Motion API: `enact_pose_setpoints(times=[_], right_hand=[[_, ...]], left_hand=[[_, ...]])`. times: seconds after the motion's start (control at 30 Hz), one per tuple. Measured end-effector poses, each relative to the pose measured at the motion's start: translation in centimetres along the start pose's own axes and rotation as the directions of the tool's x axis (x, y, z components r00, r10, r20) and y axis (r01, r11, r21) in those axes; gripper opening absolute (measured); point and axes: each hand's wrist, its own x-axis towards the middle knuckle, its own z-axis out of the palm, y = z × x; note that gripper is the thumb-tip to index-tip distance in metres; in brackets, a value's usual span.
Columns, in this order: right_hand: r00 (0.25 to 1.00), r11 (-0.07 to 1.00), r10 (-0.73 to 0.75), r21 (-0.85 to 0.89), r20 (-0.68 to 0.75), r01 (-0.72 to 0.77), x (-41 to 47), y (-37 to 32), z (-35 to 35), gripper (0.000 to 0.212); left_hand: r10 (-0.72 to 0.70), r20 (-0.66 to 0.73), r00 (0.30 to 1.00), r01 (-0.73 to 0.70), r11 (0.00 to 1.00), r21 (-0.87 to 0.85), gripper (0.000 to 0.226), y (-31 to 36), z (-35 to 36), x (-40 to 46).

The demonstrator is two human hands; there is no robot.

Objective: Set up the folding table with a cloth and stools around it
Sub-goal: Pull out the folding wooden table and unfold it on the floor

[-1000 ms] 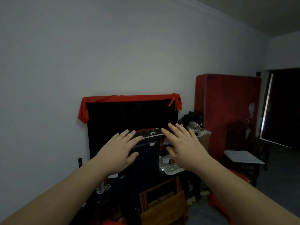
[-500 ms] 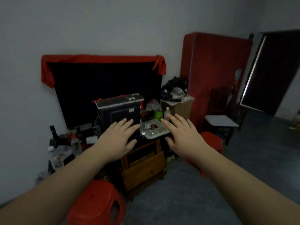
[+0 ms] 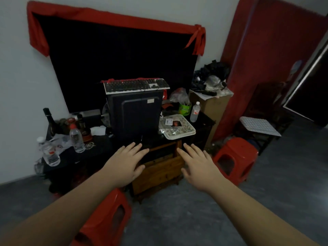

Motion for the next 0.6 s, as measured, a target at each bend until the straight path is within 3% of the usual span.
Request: enact_pose_setpoints(times=[0.27,0.6], right_hand=[[0.995,0.999,-0.019,0.043,0.093,0.015,13.0,5.1,4.0,0.072],[0.963,0.987,-0.126,0.128,0.238,0.098,22.2,12.7,11.2,0.071]], left_hand=[[-0.091,0.082,0.992,0.096,0.994,-0.053,0.063,-6.1,4.5,11.8],[-0.192,0.185,0.964,0.214,0.971,-0.106,0.063,-7.2,10.9,22.1]])
